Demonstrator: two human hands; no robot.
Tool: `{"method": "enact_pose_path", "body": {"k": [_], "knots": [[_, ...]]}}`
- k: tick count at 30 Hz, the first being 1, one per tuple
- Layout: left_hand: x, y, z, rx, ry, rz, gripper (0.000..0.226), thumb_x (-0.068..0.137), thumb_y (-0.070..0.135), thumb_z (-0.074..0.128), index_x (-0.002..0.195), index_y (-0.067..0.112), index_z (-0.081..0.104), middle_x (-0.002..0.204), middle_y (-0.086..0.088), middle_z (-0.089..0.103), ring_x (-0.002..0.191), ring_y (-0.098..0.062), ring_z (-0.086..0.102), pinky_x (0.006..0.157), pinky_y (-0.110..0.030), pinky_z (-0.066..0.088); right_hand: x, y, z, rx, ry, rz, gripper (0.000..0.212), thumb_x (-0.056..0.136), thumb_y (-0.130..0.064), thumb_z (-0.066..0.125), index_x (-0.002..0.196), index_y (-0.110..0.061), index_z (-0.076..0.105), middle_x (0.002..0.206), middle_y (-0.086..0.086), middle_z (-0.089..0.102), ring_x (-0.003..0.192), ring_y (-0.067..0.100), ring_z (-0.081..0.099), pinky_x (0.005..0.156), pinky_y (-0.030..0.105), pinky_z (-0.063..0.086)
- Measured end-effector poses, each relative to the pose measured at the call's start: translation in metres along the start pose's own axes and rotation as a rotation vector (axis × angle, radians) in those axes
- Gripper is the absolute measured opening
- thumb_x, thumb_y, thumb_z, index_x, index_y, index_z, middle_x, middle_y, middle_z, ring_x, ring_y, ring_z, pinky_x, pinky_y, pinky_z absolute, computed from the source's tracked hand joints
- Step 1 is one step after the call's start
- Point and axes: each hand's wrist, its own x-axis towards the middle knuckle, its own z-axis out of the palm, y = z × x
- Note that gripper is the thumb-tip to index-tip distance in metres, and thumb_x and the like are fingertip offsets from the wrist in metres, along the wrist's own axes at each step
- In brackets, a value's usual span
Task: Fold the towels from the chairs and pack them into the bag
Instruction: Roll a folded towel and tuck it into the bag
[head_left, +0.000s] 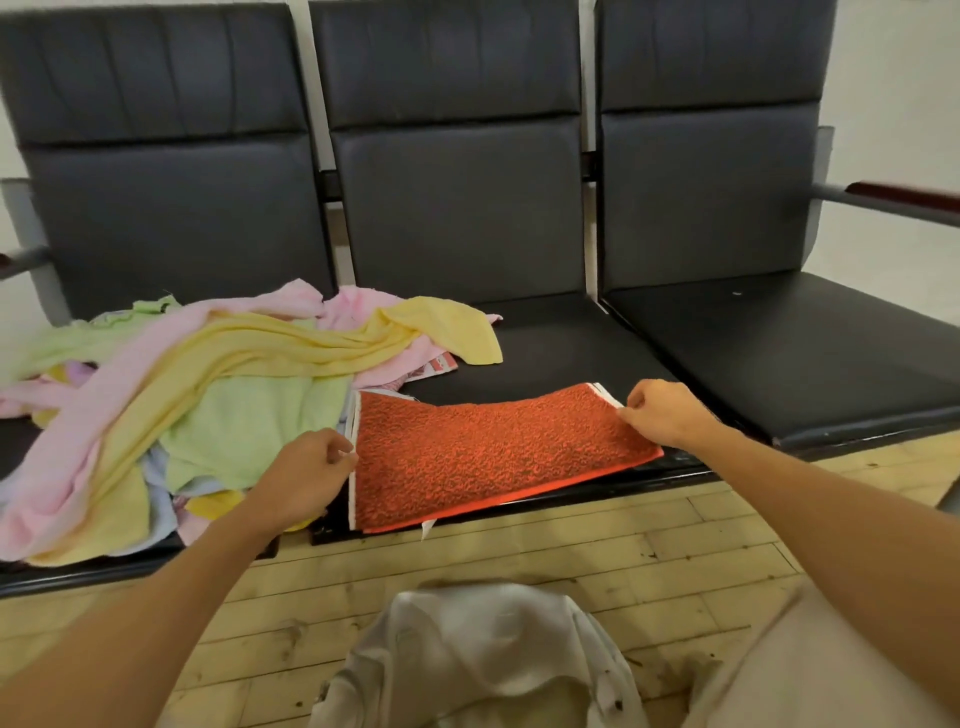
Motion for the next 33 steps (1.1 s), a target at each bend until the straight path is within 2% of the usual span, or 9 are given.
{"method": "enact_pose_path", "body": {"k": [4,7,10,14,17,20,24,28,33], "knots": [[0.016,-0.003,0.008,0.007,-0.037,-0.124,0.039,0.098,0.026,0.052,0.123,-0.004,0.053,0.111,-0.017,0.06,0.089,-0.024,0.055,0.072,-0.029,0.039,0.013,-0.003,0.015,0.026,-0.082,0.158,0.041,0.091,-0.05,0.059,0.084,-0.01,0.052,0.103,0.011,0.06,0.105,0.034,0.06,0.081,0.036,0.046],[0.027,-0.007,0.017,0.06,-0.045,-0.152,0.051,0.094,0.044,0.054,0.116,-0.001,0.055,0.118,-0.021,0.056,0.102,-0.033,0.057,0.084,-0.037,0.046,0.019,-0.011,0.018,0.076,-0.099,0.216,0.034,0.09,-0.041,0.063,0.098,-0.01,0.052,0.111,0.012,0.058,0.105,0.033,0.057,0.092,0.039,0.046],[0.028,-0.001,0.028,0.188,-0.057,-0.136,0.062,0.09,0.054,0.055,0.124,0.003,0.046,0.122,-0.019,0.05,0.113,-0.035,0.053,0.091,-0.041,0.045,0.016,-0.02,0.015,0.175,-0.174,0.238,0.03,0.087,-0.025,0.065,0.106,-0.006,0.051,0.118,0.016,0.055,0.098,0.028,0.052,0.082,0.034,0.042],[0.024,0.012,0.033,0.256,-0.069,-0.046,0.038,0.098,0.035,0.05,0.119,0.004,0.045,0.125,-0.018,0.054,0.114,-0.034,0.054,0.091,-0.039,0.044,0.002,-0.017,0.005,0.317,-0.25,0.276,0.042,0.079,-0.018,0.068,0.113,-0.006,0.047,0.112,0.014,0.054,0.097,0.028,0.055,0.071,0.032,0.044],[0.022,0.014,0.03,0.073,-0.048,-0.086,0.035,0.101,0.023,0.044,0.126,0.0,0.042,0.129,-0.022,0.052,0.119,-0.036,0.051,0.092,-0.036,0.04,-0.005,-0.012,-0.002,0.42,-0.323,0.268,0.056,0.061,-0.023,0.07,0.11,0.001,0.058,0.107,0.016,0.065,0.094,0.032,0.066,0.081,0.041,0.057],[0.013,0.021,0.015,-0.365,0.005,-0.244,0.034,0.102,0.02,0.043,0.126,-0.003,0.048,0.125,-0.021,0.056,0.113,-0.034,0.055,0.09,-0.036,0.043,-0.012,-0.018,-0.006,0.569,-0.361,0.268,0.04,0.073,-0.015,0.068,0.11,-0.001,0.059,0.106,0.02,0.068,0.096,0.037,0.067,0.091,0.05,0.054],[-0.002,0.028,-0.02,-0.971,0.012,-0.493,0.018,0.099,0.017,0.051,0.101,0.0,0.055,0.086,-0.014,0.063,0.071,-0.026,0.061,0.054,-0.029,0.049,-0.021,-0.034,-0.004,0.841,-0.44,0.325,0.022,0.091,-0.02,0.064,0.106,-0.006,0.059,0.098,0.017,0.067,0.085,0.033,0.066,0.073,0.041,0.055],[-0.004,0.029,-0.047,-1.119,0.047,-0.564,0.018,0.093,0.019,0.062,0.096,0.002,0.056,0.079,-0.01,0.06,0.064,-0.022,0.057,0.045,-0.024,0.048,-0.021,-0.044,0.011,0.966,-0.481,0.36,0.009,0.099,-0.009,0.052,0.096,-0.001,0.054,0.089,0.016,0.063,0.078,0.028,0.061,0.07,0.043,0.05],[0.012,0.078,-0.056,-1.105,0.015,-0.429,0.016,0.091,0.017,0.063,0.103,0.008,0.059,0.09,-0.011,0.066,0.071,-0.019,0.063,0.048,-0.024,0.054,-0.016,-0.044,0.022,1.055,-0.505,0.338,0.011,0.096,0.009,0.048,0.091,0.0,0.051,0.087,0.016,0.063,0.077,0.026,0.063,0.075,0.041,0.053]]}}
